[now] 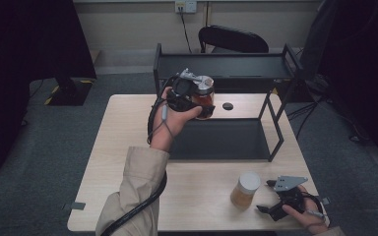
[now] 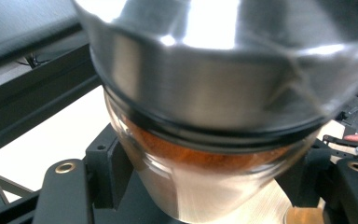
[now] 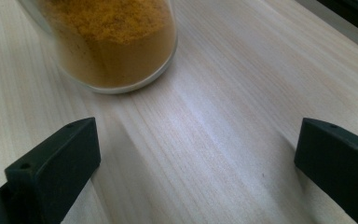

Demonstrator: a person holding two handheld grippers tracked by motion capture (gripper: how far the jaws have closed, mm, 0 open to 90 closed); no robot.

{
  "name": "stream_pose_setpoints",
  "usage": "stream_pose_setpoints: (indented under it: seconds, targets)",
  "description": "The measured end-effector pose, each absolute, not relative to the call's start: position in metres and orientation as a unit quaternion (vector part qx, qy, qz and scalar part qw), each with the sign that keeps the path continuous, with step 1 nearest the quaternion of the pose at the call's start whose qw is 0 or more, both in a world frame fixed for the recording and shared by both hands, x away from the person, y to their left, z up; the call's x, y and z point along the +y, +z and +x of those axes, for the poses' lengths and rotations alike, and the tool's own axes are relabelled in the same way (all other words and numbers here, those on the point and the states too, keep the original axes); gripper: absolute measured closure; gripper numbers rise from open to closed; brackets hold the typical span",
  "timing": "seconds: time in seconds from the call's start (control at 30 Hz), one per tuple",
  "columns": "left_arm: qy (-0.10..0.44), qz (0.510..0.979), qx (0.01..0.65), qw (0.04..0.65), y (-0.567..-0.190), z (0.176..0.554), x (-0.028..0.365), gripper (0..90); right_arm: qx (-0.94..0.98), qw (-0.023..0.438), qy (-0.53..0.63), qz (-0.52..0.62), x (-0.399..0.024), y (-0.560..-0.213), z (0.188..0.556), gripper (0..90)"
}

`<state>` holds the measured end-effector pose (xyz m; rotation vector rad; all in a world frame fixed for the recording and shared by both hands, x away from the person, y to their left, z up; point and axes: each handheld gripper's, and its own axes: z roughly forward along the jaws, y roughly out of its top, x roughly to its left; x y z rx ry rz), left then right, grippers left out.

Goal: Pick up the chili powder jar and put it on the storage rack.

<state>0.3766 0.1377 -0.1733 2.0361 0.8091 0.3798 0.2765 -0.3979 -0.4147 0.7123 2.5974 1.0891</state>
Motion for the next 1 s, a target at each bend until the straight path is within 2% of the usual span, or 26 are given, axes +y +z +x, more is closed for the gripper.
stream_pose_setpoints:
  seconds: [1.0]
  targets:
    - [0.165,0.82,0.319,0.445,-0.128,0.38,0.128,30.1,0.888,0.118,0.372,0.244,-0.398,-0.415,0.276,0.0]
